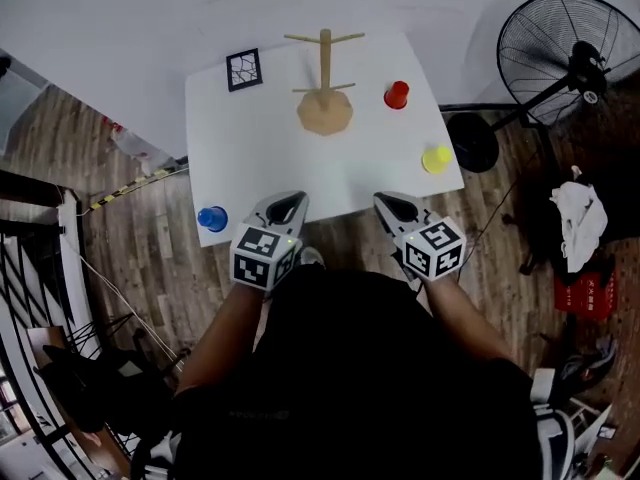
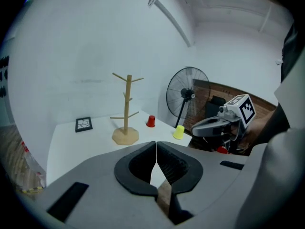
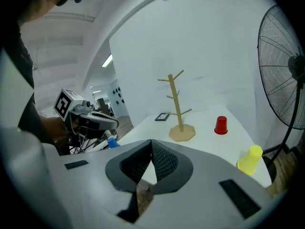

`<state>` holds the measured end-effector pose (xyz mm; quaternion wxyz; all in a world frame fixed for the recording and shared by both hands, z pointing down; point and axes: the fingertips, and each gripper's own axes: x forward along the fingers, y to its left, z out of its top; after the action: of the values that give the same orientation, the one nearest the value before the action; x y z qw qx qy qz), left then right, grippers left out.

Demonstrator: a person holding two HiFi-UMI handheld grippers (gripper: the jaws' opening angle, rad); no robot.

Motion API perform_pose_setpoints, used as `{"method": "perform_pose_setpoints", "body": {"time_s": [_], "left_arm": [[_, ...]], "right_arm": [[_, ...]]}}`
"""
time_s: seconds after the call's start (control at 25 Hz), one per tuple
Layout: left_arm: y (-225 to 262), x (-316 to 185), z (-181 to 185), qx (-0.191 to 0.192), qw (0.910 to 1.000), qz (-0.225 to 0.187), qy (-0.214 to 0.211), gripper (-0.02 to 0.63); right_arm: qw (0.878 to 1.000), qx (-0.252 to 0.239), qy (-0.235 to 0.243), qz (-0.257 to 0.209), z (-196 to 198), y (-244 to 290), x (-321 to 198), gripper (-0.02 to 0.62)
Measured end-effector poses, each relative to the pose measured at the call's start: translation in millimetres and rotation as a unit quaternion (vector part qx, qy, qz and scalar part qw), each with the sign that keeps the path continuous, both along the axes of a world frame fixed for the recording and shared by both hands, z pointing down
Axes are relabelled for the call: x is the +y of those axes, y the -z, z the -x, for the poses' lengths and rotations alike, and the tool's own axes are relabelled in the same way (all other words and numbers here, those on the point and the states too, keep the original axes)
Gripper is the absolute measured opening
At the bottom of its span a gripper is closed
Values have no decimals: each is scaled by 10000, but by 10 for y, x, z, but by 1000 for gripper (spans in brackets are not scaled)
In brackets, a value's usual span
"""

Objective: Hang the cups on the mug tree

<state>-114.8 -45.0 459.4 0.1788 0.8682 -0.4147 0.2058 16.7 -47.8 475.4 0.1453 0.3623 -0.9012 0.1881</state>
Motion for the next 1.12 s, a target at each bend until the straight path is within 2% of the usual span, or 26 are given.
{"method": "perform_pose_setpoints", "body": {"time_s": [0.24, 0.52, 0.92, 1.12], "left_arm": [[-83, -351, 201, -11, 9997, 47, -245, 18], [-156, -581, 251, -45, 9998, 138, -163, 18], [-121, -819, 252, -112, 9987, 102, 492, 18], [-80, -858, 306, -93, 9972, 5, 743, 18]], "right_arm": [[9997, 36, -220, 44, 201, -66, -299, 8], [9998, 61, -84, 159, 277, -133, -527, 8], [9980, 139, 611, 60, 302, -41, -1076, 8], [9949, 114, 997, 56, 396, -36, -1150, 8]]}}
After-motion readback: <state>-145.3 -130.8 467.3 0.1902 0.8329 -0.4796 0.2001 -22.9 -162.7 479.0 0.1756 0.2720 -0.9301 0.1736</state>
